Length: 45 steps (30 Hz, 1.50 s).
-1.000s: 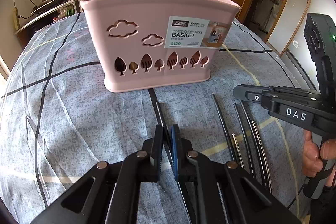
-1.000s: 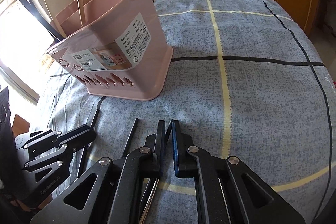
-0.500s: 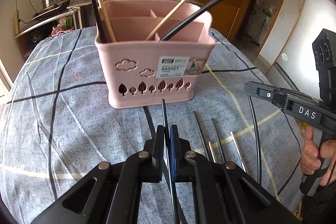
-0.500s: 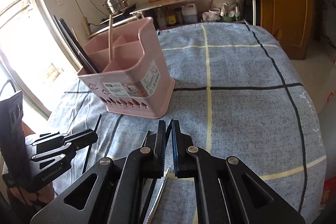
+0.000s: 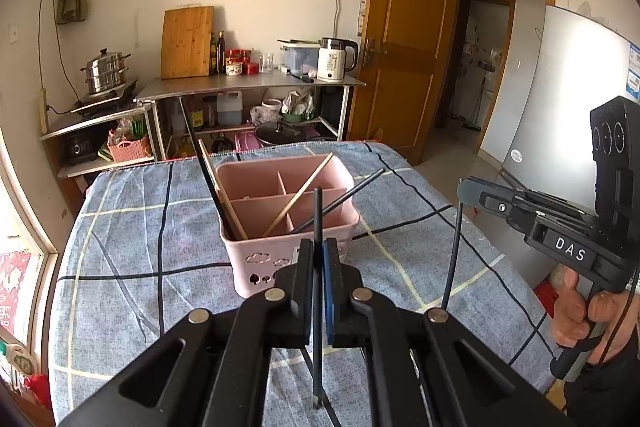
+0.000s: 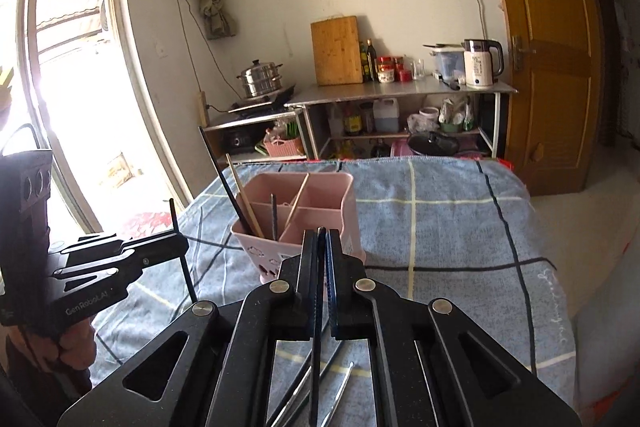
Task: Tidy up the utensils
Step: 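Lift both black chopsticks toward the pink basket, then lower both black chopsticks into the basket and open both grippers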
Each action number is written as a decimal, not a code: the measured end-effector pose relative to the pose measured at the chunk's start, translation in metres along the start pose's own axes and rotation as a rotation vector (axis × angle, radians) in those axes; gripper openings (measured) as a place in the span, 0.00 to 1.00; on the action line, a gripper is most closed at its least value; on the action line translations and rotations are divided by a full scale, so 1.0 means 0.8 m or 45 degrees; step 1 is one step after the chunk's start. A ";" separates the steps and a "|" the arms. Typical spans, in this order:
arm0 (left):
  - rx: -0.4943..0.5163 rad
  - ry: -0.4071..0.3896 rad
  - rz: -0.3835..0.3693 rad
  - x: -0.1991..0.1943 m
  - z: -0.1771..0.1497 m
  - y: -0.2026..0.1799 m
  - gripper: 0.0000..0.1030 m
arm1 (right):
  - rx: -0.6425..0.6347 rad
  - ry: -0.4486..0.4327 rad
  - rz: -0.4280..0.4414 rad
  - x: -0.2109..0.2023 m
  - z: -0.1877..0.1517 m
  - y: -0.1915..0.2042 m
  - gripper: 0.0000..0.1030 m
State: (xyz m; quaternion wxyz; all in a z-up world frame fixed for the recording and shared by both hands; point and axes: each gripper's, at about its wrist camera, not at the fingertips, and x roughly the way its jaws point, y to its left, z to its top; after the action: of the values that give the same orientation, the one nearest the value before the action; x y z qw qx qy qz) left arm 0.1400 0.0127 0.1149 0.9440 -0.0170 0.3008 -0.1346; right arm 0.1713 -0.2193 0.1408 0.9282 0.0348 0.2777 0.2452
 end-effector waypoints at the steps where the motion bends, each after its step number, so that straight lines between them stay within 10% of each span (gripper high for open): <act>1: 0.004 -0.014 -0.002 -0.005 0.003 -0.001 0.05 | -0.010 -0.018 0.000 -0.006 0.003 0.004 0.04; 29: 0.043 -0.028 -0.007 -0.025 0.017 -0.005 0.05 | -0.172 -0.109 -0.018 -0.043 0.019 0.028 0.03; 45: -0.001 -0.133 0.001 -0.049 0.100 0.032 0.05 | -0.176 -0.226 0.088 -0.034 0.081 0.056 0.03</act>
State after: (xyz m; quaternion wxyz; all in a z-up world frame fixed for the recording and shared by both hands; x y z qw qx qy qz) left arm 0.1614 0.0436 0.1998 0.9585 -0.0242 0.2512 -0.1330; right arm 0.1666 -0.1884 0.2182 0.9402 0.0018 0.1756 0.2918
